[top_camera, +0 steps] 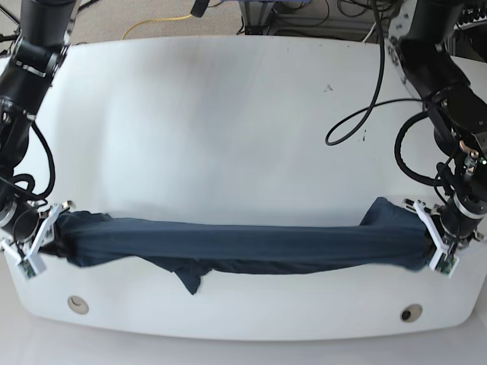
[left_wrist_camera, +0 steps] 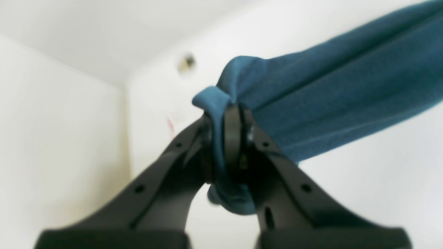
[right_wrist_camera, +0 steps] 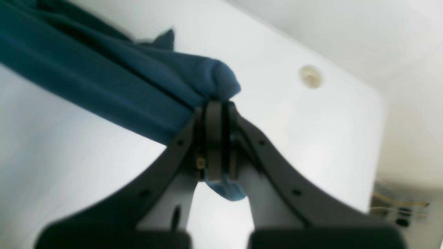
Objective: Fold the T-shirt properly
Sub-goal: 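Lift the shirt with both grippers, pull taut, and lay it flat, then open the left gripper and release the shirt corner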
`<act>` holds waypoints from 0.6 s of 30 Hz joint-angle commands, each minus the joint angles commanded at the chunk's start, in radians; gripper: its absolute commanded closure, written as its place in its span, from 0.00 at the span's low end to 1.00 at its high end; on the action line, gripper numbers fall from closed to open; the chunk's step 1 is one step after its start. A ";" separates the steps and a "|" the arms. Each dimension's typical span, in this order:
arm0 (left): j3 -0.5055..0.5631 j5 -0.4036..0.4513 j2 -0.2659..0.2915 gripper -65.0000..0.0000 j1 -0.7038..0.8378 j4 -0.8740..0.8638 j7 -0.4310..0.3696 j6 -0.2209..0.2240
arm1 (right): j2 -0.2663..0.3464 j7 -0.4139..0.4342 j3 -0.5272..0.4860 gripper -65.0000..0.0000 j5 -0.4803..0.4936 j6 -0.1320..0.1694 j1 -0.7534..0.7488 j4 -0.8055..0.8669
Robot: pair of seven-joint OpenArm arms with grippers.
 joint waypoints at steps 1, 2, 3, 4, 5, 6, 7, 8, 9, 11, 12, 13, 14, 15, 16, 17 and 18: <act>-0.018 0.000 0.000 1.00 0.040 0.000 0.000 0.000 | -0.018 -0.003 0.025 1.00 0.000 0.000 -0.049 0.014; -0.031 0.000 0.000 1.00 0.064 -0.002 0.000 0.000 | -0.037 -0.003 0.041 1.00 0.000 0.000 -0.086 0.020; -0.035 0.002 0.000 1.00 0.091 -0.003 -0.002 0.000 | -0.055 -0.003 0.055 1.00 0.000 0.000 -0.121 0.028; -0.037 0.002 0.000 1.00 0.123 -0.003 -0.002 0.000 | -0.078 -0.003 0.069 1.00 0.000 0.000 -0.161 0.034; -0.037 0.002 -0.002 1.00 0.169 -0.003 -0.002 0.000 | -0.100 -0.003 0.086 1.00 0.000 0.000 -0.210 0.041; -0.038 0.002 -0.002 1.00 0.195 -0.002 -0.002 0.000 | -0.110 -0.003 0.094 1.00 0.000 0.000 -0.239 0.048; -0.038 0.002 -0.002 1.00 0.229 -0.002 -0.002 0.000 | -0.124 -0.003 0.104 1.00 0.000 0.000 -0.279 0.058; -0.040 0.003 -0.002 1.00 0.265 -0.002 -0.002 0.000 | -0.144 -0.003 0.118 1.00 -0.002 0.000 -0.321 0.071; -0.040 0.005 -0.003 1.00 0.298 -0.002 -0.003 0.000 | -0.169 -0.003 0.133 1.00 -0.002 0.000 -0.362 0.080; -0.040 0.005 -0.006 1.00 0.334 -0.003 -0.003 0.000 | -0.196 -0.003 0.143 1.00 -0.003 0.000 -0.400 0.081; -0.040 0.005 -0.014 1.00 0.354 -0.003 -0.003 0.000 | -0.212 -0.003 0.149 1.00 -0.003 0.000 -0.425 0.080; -0.037 0.006 -0.017 1.00 0.373 -0.003 -0.003 0.000 | -0.226 -0.003 0.149 1.00 -0.003 0.000 -0.446 0.080; -0.037 0.006 -0.017 1.00 0.385 -0.005 -0.003 0.000 | -0.232 -0.003 0.150 1.00 -0.003 0.000 -0.460 0.081; -0.037 0.006 -0.017 1.00 0.404 -0.005 -0.003 0.000 | -0.242 -0.003 0.150 1.00 -0.003 0.000 -0.486 0.081; -0.037 0.006 -0.017 1.00 0.416 -0.005 -0.003 0.000 | -0.250 -0.002 0.150 1.00 -0.005 0.000 -0.508 0.081; -0.037 0.006 -0.017 1.00 0.428 -0.005 -0.003 0.000 | -0.259 0.000 0.150 1.00 -0.005 0.000 -0.526 0.081; -0.037 0.006 -0.018 1.00 0.436 -0.005 -0.003 0.000 | -0.267 0.002 0.150 1.00 -0.006 0.000 -0.540 0.081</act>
